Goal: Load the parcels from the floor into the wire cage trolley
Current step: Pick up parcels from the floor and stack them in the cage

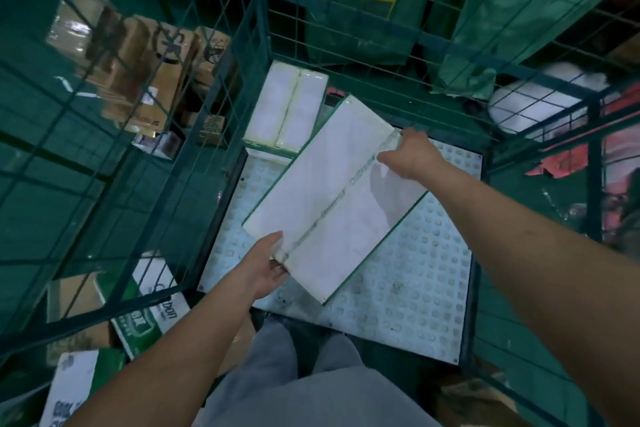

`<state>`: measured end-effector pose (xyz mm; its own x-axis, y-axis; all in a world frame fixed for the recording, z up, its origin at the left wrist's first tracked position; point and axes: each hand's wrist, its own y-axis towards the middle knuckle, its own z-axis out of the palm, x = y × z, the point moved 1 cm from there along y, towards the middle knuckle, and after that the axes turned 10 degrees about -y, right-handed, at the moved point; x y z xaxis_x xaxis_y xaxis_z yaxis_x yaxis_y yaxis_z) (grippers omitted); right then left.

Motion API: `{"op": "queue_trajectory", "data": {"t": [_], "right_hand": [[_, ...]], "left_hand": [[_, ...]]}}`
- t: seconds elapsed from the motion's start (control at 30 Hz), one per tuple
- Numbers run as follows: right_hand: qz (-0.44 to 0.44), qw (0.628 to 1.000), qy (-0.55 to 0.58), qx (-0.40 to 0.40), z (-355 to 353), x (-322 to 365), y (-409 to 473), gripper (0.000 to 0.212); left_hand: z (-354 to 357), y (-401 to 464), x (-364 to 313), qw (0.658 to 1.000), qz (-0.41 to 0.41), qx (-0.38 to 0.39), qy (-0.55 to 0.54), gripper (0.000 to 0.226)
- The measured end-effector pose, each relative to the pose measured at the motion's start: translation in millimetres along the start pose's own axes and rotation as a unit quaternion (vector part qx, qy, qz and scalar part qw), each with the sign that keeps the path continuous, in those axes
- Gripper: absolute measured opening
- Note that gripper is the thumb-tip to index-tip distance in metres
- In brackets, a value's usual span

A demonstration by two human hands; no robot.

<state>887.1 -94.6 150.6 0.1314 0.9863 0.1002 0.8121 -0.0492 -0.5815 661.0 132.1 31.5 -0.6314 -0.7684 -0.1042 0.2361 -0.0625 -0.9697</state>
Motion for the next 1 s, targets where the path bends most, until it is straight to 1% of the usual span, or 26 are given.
{"op": "queue_trajectory", "data": {"t": [0.13, 0.23, 0.3, 0.4, 0.47, 0.57, 0.67, 0.73, 0.8, 0.87, 0.93, 1.0], "right_hand": [[-0.004, 1.000, 0.002, -0.005, 12, -4, 34, 0.091], [-0.014, 1.000, 0.006, -0.010, 27, -11, 67, 0.089], [-0.021, 1.000, 0.012, -0.012, 39, -18, 93, 0.088], [-0.030, 0.999, 0.008, -0.015, 60, -30, 133, 0.089], [-0.031, 0.999, 0.017, -0.013, 80, -39, 170, 0.090], [-0.049, 0.999, 0.009, -0.014, 112, -46, 219, 0.091], [-0.072, 0.997, -0.015, -0.022, 139, -41, 266, 0.090], [-0.085, 0.996, -0.006, -0.024, 154, -38, 288, 0.088], [-0.108, 0.994, 0.026, -0.010, 179, -37, 308, 0.086], [-0.114, 0.992, 0.040, 0.021, 215, -43, 316, 0.086], [-0.084, 0.994, 0.041, 0.057, 253, -54, 315, 0.087], [-0.047, 0.994, 0.045, 0.093, 288, -69, 308, 0.087]], "left_hand": [[18, 36, -3, 0.998, -0.030, 0.003, 0.048, 0.036], [29, 72, 0, 0.997, -0.044, -0.011, 0.065, 0.045], [40, 99, 4, 0.996, -0.058, -0.011, 0.069, 0.041], [60, 132, 13, 0.996, -0.076, -0.022, 0.047, 0.030], [73, 164, 19, 0.996, -0.083, -0.024, 0.027, 0.032], [86, 210, 26, 0.995, -0.087, -0.047, 0.011, 0.039], [91, 260, 31, 0.995, -0.076, -0.055, -0.020, 0.032], [93, 281, 33, 0.996, -0.070, -0.045, -0.028, 0.028], [94, 304, 31, 0.997, -0.061, -0.044, -0.026, 0.031], [95, 323, 25, 0.998, -0.043, -0.051, -0.012, 0.041], [99, 340, 14, 0.998, -0.021, -0.059, 0.013, 0.054], [104, 356, 1, 0.998, -0.011, -0.059, 0.032, 0.054]]}}
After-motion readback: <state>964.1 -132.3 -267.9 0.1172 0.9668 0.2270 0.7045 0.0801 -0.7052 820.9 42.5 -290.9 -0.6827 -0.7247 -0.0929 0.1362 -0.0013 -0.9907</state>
